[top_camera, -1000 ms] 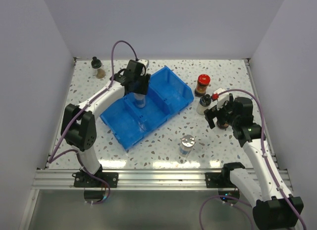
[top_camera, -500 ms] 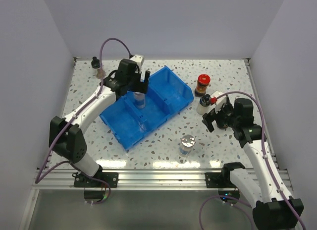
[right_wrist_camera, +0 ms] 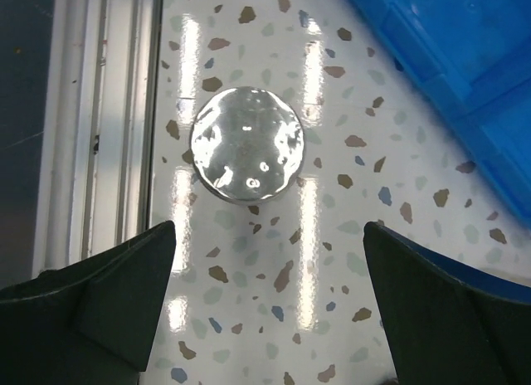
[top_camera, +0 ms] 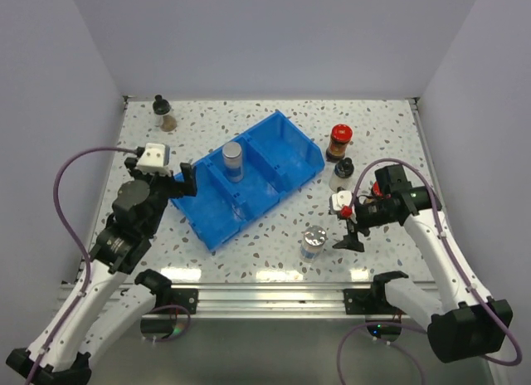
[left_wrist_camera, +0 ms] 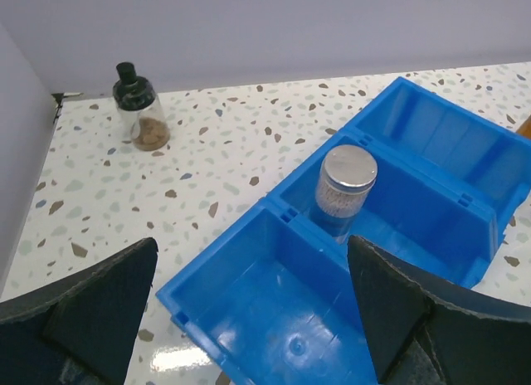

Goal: Organize the condiment bottles

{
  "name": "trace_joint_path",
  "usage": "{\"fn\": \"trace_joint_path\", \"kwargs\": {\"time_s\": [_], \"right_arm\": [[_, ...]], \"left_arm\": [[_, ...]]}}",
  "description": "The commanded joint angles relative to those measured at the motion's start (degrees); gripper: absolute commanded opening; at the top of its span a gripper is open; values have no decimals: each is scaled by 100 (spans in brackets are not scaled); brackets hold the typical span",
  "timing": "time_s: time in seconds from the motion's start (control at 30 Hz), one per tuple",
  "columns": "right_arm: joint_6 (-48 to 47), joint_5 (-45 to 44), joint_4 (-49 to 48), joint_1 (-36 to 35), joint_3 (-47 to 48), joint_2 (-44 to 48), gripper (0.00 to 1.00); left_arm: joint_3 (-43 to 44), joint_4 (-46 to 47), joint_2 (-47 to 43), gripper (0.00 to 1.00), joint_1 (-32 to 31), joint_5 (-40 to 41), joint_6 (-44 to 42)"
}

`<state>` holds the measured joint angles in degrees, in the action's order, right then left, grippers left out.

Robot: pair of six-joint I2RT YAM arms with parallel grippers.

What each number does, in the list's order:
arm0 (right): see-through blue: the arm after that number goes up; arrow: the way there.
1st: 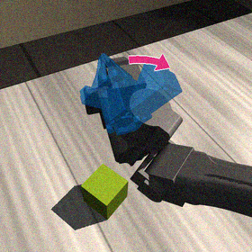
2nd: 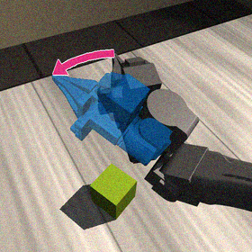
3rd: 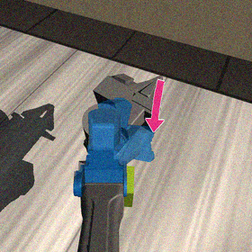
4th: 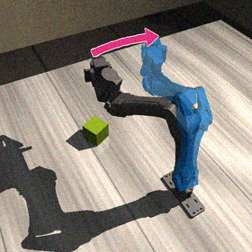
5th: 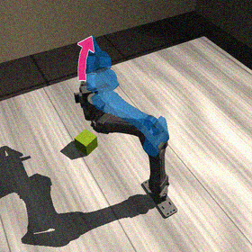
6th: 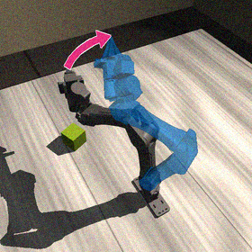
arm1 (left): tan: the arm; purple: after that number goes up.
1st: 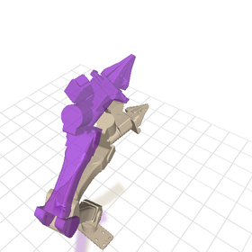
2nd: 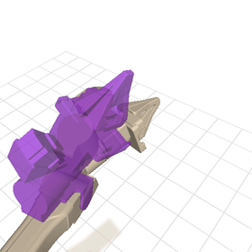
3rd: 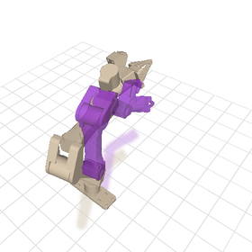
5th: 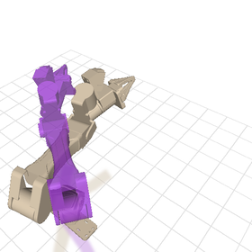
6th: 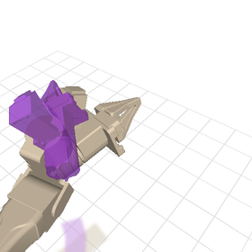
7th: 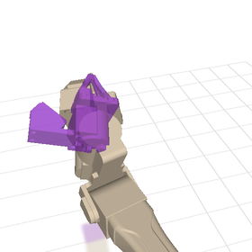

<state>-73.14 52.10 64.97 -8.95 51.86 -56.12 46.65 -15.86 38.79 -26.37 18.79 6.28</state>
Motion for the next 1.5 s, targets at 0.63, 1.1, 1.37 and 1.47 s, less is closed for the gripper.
{"fn": "trace_joint_path", "kwargs": {"time_s": [0.63,1.1,1.37,1.47], "right_arm": [[1145,-1351,-1426,-2251,-211,-760,93],[1627,-1378,-469,-2647,1184,-1391,14],[3419,-1728,-774,-2673,3734,-2096,0],[4035,-2124,-1396,-2682,4156,-2359,0]], "left_arm": [[-1211,303,-1831,100,9,1004,-31],[-1247,302,-1883,100,9,1092,4],[-1255,294,-1822,100,9,1110,4],[-1264,302,-1822,100,9,1153,4]]}}
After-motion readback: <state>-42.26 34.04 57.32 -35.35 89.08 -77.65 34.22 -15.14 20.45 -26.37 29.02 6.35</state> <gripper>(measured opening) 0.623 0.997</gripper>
